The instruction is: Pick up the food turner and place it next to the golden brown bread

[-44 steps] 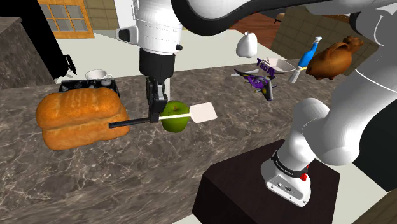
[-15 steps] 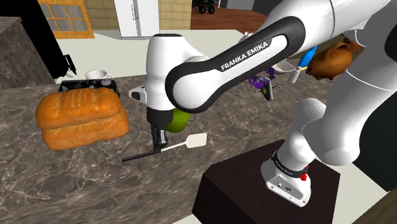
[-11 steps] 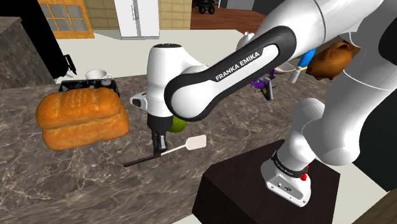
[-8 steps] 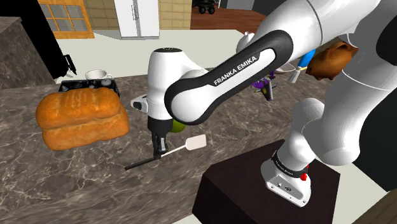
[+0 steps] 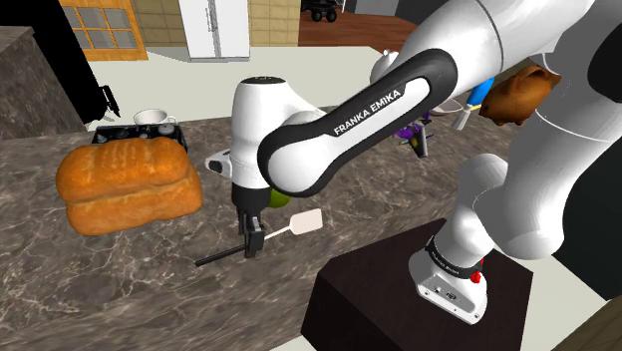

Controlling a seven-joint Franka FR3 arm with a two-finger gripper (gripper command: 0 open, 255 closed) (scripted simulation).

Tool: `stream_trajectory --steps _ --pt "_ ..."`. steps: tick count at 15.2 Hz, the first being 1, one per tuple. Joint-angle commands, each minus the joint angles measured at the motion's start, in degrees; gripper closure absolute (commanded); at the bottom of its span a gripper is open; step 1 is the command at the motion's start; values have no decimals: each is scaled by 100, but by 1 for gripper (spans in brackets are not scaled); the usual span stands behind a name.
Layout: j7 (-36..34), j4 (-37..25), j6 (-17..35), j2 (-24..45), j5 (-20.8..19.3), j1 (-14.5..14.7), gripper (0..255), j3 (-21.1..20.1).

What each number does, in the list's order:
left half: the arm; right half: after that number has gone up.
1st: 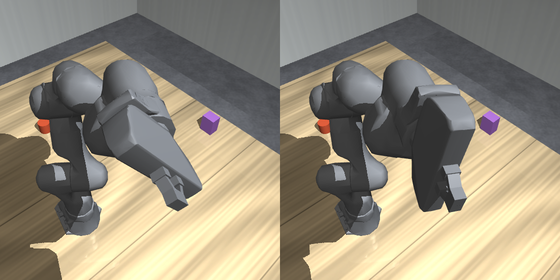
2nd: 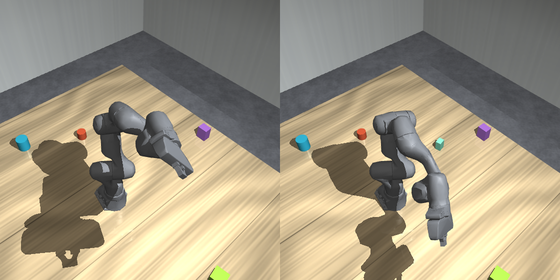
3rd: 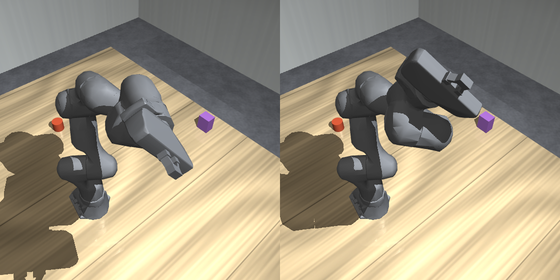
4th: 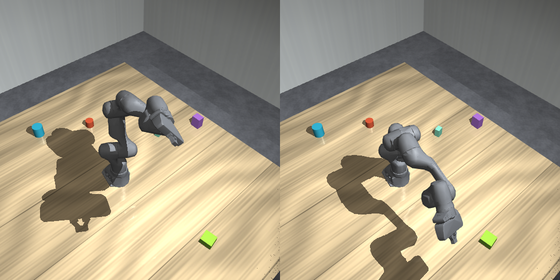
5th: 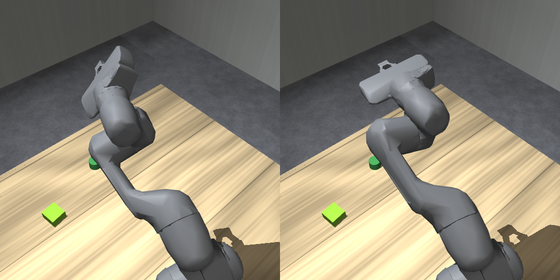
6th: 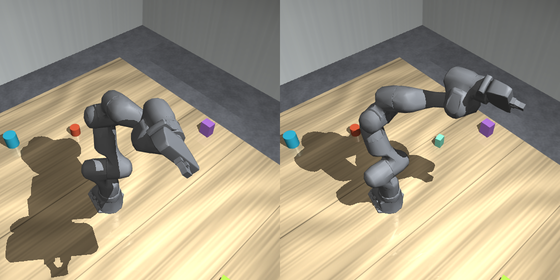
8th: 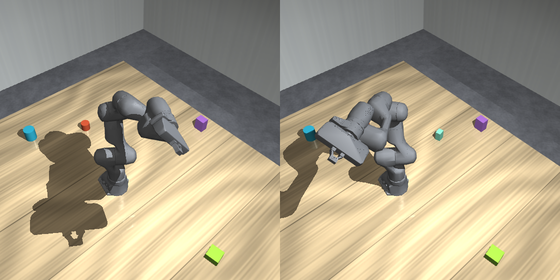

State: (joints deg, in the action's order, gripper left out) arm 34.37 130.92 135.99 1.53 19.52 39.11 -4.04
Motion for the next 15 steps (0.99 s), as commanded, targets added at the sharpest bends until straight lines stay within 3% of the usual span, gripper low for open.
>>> stream_trajectory --steps 1,4,8,15 --pt "0 9 4 5 1 1 0 -1" --pt "2 4 -6 0 -2 -3 0 3" --pt "-89 -215 -705 -465 -158 -95 0 95" --pt "-89 -215 -705 -465 -158 -94 0 95"
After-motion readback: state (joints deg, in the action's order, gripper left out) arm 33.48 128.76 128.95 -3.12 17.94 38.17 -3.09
